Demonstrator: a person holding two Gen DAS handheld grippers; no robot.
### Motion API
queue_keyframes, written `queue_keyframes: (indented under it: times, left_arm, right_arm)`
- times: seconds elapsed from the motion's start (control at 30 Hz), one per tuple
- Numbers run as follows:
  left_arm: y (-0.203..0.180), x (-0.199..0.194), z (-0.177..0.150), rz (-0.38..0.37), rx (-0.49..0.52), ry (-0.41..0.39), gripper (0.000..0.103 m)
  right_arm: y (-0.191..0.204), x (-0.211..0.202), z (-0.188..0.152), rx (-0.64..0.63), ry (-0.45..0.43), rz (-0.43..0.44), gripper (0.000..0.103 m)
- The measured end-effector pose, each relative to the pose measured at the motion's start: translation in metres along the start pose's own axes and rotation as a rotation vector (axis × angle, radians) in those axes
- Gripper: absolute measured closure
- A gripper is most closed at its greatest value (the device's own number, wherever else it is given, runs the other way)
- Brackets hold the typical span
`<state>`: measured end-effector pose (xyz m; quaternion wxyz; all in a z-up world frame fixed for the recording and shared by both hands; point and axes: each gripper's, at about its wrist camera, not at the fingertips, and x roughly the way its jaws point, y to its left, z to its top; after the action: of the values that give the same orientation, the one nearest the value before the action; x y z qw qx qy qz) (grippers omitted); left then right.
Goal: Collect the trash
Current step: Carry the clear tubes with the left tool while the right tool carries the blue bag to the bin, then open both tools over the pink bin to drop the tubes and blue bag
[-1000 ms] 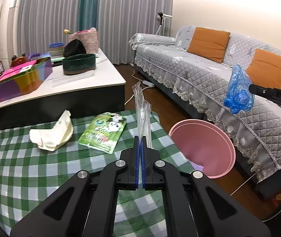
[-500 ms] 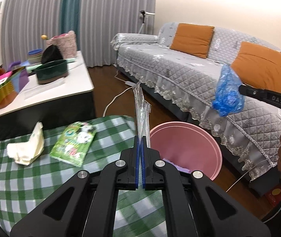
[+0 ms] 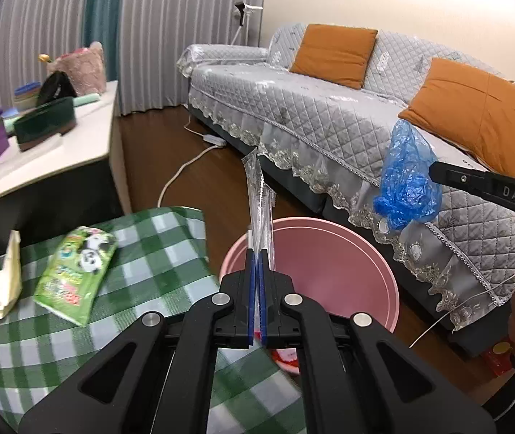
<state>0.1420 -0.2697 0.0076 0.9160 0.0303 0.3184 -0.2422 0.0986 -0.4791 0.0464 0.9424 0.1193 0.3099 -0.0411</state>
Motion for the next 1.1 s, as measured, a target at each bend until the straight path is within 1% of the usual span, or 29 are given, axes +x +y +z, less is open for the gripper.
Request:
queue_keyframes:
  times: [0.13, 0.2, 0.27, 0.3, 0.33, 0.37, 0.4, 0.43, 0.57, 0.77, 0.93, 1.1]
  left_arm:
    - [-0.01, 0.016, 0.003, -0.021, 0.022, 0.018, 0.102]
    - [-0.015, 0.021, 0.004, -0.034, 0.031, 0.024, 0.101]
    - [-0.019, 0.028, 0.006, -0.051, 0.037, 0.04, 0.1]
    - [-0.019, 0.031, 0.006, -0.053, 0.039, 0.051, 0.099]
    - [-0.018, 0.032, 0.006, -0.05, 0.037, 0.057, 0.091]
    - [-0.016, 0.032, 0.006, -0.046, 0.032, 0.058, 0.08]
    - [-0.013, 0.03, 0.005, -0.042, 0.02, 0.055, 0.076]
    - [-0.011, 0.028, 0.005, -0.041, 0.012, 0.054, 0.072]
    - [0.003, 0.016, -0.001, -0.03, -0.022, 0.052, 0.072]
    - [0.021, -0.011, -0.012, -0.004, -0.046, 0.042, 0.072]
    - [0.038, -0.04, -0.02, 0.025, -0.061, 0.021, 0.072]
    - [0.06, -0.075, -0.028, 0.056, -0.091, -0.018, 0.072]
  right_arm:
    - [-0.005, 0.011, -0.003, 0.006, 0.024, -0.009, 0.102]
    - [-0.005, 0.015, -0.003, 0.005, 0.036, -0.012, 0.101]
    - [-0.006, 0.02, -0.004, 0.003, 0.052, -0.032, 0.098]
    - [-0.007, 0.021, -0.004, 0.008, 0.055, -0.048, 0.094]
    - [-0.01, 0.021, -0.004, 0.026, 0.055, -0.059, 0.08]
    - [-0.013, 0.021, -0.004, 0.044, 0.053, -0.068, 0.063]
    - [-0.016, 0.021, -0.004, 0.061, 0.049, -0.075, 0.058]
    - [-0.017, 0.02, -0.003, 0.068, 0.049, -0.077, 0.057]
    - [-0.01, 0.021, -0.002, 0.063, 0.05, -0.066, 0.057]
    - [0.015, 0.014, 0.001, 0.021, 0.029, -0.037, 0.055]
    - [0.036, 0.006, 0.003, -0.004, 0.01, -0.012, 0.054]
    - [0.059, -0.003, 0.004, -0.031, -0.004, 0.016, 0.054]
